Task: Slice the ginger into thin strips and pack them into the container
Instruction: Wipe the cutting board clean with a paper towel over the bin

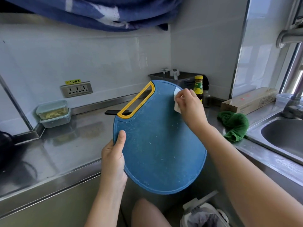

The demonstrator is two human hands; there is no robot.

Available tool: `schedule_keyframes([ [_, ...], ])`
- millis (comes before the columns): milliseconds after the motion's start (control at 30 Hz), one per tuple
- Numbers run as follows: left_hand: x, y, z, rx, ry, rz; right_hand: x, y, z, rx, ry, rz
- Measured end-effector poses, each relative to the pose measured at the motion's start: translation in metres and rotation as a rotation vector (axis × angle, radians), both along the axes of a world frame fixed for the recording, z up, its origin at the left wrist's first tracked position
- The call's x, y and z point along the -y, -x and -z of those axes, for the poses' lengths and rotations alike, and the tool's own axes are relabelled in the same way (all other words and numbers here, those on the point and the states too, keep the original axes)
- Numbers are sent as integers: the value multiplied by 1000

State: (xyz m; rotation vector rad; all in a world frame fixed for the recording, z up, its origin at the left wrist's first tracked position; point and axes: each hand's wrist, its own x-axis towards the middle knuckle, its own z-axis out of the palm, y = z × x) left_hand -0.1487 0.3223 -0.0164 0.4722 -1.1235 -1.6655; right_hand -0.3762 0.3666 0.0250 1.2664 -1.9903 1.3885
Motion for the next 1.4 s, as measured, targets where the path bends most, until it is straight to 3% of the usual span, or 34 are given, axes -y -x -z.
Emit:
schedule_keyframes([
  [67,0,4,-3,9,-4,-23,-7,-20,5,2,40,-40],
  [200,-4,14,-8,-7,-13,-51,-19,-106,37,-270,-3,-404],
  [267,-6,14,-9,-19,-27,-28,-21,-112,44,-326,-24,-467],
  [400,-6,15,-7,-32,-98,33,-20,-99,38,-323,12,-428],
  [533,0,10,-4,-90,-171,74,-24,-52,27,-59,69,-216],
  [667,3,1,6,-36,-169,15,-31,16,34,150,-85,-17],
  [767,3,3,5,18,-149,-44,-34,-4,40,55,-11,-8],
  [833,2,8,3,29,-112,-72,-36,-51,40,-30,70,-139],
  [900,-2,12,0,39,-68,-88,-37,-98,46,-200,4,-331],
  [1000,-8,16,-4,31,-78,-30,-32,-120,65,-506,-103,-284],
  [1133,-7,17,-7,-30,-149,101,-33,-105,62,-551,-55,-101],
  [1267,-5,23,-6,-88,-194,195,-41,-101,52,-546,-43,-63],
  [1400,2,16,-1,-120,-209,203,-58,-44,46,-329,-55,77],
])
